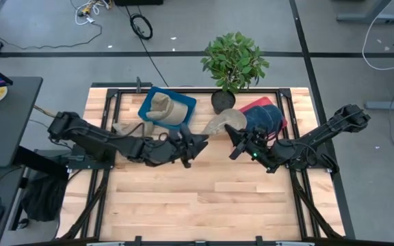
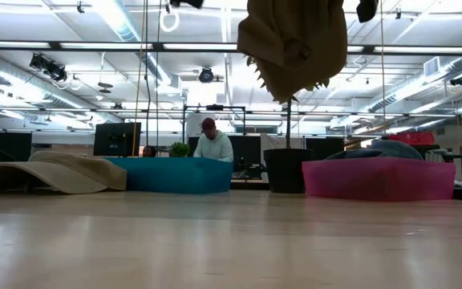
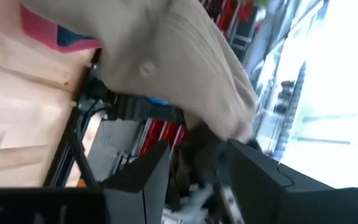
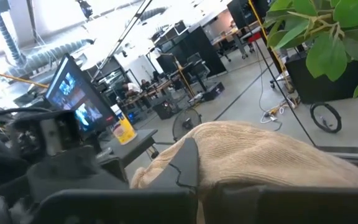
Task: Pick & Place hat
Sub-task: Put the bottom brown cap into the blue bin
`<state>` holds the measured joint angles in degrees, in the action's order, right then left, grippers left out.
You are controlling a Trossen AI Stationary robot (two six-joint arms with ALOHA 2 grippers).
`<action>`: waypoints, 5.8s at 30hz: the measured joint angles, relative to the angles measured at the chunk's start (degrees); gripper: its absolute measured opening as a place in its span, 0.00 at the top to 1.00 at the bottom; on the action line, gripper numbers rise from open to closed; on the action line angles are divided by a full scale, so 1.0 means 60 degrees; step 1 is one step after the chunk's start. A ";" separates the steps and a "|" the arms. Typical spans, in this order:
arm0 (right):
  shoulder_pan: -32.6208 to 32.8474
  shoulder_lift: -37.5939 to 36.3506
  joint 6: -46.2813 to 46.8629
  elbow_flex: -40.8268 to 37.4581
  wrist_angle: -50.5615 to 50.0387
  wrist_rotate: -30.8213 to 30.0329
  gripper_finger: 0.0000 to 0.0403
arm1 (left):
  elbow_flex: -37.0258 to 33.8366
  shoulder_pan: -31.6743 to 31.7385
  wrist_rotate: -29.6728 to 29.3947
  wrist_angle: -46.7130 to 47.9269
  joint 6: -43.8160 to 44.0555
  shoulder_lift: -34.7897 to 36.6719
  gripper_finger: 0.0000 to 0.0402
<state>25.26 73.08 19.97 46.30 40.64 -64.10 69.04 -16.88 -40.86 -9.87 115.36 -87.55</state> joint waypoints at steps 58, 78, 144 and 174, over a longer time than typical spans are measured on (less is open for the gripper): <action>0.0030 0.0007 0.0090 0.0000 -0.0222 0.1778 0.76 | -0.0004 0.1347 0.0290 -0.2178 -0.4664 -0.0480 0.99; 0.2093 -0.0336 0.0018 -0.0004 -0.0298 0.2096 0.02 | -0.0001 0.2496 0.4168 -0.2025 -0.6669 0.0571 0.99; -0.1519 -0.0535 0.5280 -0.0007 -0.2148 0.2102 0.09 | -0.0004 1.2400 1.7679 0.6681 -1.9602 0.0299 0.99; -0.1581 -0.0532 0.5815 -0.0007 -0.2825 0.2634 0.09 | -0.0004 1.3319 1.6869 0.6766 -1.9856 -0.1041 0.99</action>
<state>15.77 69.89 54.86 46.26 23.69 -48.29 69.01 63.03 60.35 30.73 -3.77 -93.80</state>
